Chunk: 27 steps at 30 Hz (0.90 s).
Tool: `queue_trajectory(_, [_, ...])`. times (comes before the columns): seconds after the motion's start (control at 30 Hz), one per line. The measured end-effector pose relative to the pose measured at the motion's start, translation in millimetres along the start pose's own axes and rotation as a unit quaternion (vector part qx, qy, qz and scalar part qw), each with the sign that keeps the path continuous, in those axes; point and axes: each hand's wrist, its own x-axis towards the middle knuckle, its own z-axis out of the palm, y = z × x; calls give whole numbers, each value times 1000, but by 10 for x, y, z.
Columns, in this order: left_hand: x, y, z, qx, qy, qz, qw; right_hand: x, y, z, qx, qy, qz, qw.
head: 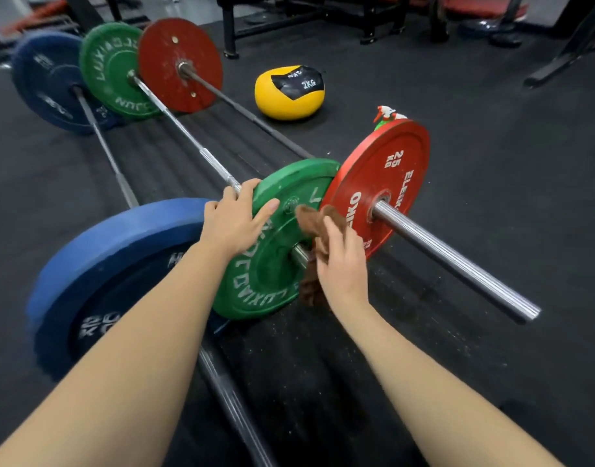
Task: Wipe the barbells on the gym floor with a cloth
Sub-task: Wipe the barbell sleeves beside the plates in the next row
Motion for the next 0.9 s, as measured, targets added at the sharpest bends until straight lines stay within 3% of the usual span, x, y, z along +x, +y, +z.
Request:
queue_trajectory(0.07, [2,-2,8,0,0,2,1000,-64,125,397,-106,-99,-127,981])
queue_trajectory(0.17, [23,-27,22,5,0,2,1000,-296,241,716,-260,-228,-284,894])
queue_trajectory(0.23, [32,-50,32,10,4,3,1000,-336,227,754,-348,-276,-322,836])
queue_trajectory(0.33, [66,-43,28,4,-5,4,1000,-301,156,736,-421,-293,-335,790])
queue_trajectory(0.4, [64,-49,17,-1,-7,2,1000,-298,88,670,-428,-303,-324,787])
queue_trajectory(0.7, [35,-8,-38,-21,-26,-8,999,-643,309,101,-310,-341,-202,864])
queue_trajectory(0.9, [55,-15,-40,-23,-32,-12,999,-466,105,241,-317,-357,-197,856])
